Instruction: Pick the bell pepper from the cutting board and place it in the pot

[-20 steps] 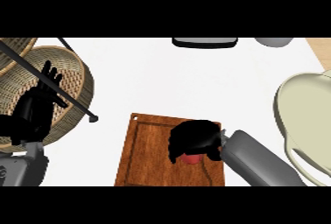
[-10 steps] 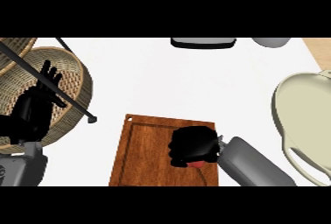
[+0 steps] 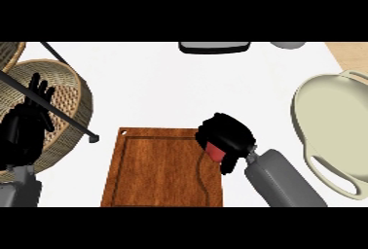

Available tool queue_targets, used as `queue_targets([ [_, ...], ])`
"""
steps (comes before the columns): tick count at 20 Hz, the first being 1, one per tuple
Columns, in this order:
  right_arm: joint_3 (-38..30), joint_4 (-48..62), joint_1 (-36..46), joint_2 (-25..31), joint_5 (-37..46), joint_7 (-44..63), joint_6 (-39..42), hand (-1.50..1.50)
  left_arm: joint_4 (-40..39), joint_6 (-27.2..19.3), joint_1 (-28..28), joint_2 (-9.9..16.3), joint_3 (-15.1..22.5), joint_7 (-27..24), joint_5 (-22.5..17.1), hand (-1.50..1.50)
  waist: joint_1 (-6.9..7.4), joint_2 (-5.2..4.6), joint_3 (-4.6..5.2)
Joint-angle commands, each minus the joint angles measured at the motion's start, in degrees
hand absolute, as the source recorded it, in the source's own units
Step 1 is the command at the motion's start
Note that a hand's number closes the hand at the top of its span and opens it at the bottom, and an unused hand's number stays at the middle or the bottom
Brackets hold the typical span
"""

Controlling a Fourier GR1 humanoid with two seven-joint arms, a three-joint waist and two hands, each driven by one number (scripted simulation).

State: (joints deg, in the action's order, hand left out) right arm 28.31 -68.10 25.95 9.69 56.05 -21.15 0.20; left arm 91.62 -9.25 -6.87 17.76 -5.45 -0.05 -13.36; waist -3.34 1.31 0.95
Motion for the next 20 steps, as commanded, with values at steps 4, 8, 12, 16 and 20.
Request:
queue_targets([
  [4,-9.8,-1.7,0.9,-9.4,3.9,34.5,-7.6,1.50,0.1,0.6,0.3,-0.2,0.2,0.1,-0.4,0.00,-1.27,0.15,-0.62],
  [8,-10.6,-6.3,3.9,-9.6,12.9,52.2,-12.0,1.50,1.5,0.7,0.4,0.0,0.5,1.1,-0.3,0.00,-0.81,0.51,-0.67],
  [12,-10.8,-13.1,8.1,-9.6,21.8,66.6,-12.5,1.50,-1.0,0.3,-3.5,0.2,0.4,1.9,0.2,0.00,-1.48,-0.13,-0.70],
  [16,-11.3,-21.1,8.1,-9.7,33.5,77.5,-8.0,1.50,0.7,0.2,-1.0,-1.2,0.9,0.8,0.2,0.00,-0.05,-0.21,-0.80],
  [20,-11.5,-33.0,6.0,-8.5,36.8,81.8,1.0,1.50,0.1,-0.5,-3.4,-2.4,2.8,1.2,1.9,0.00,0.87,-0.66,-0.89],
])
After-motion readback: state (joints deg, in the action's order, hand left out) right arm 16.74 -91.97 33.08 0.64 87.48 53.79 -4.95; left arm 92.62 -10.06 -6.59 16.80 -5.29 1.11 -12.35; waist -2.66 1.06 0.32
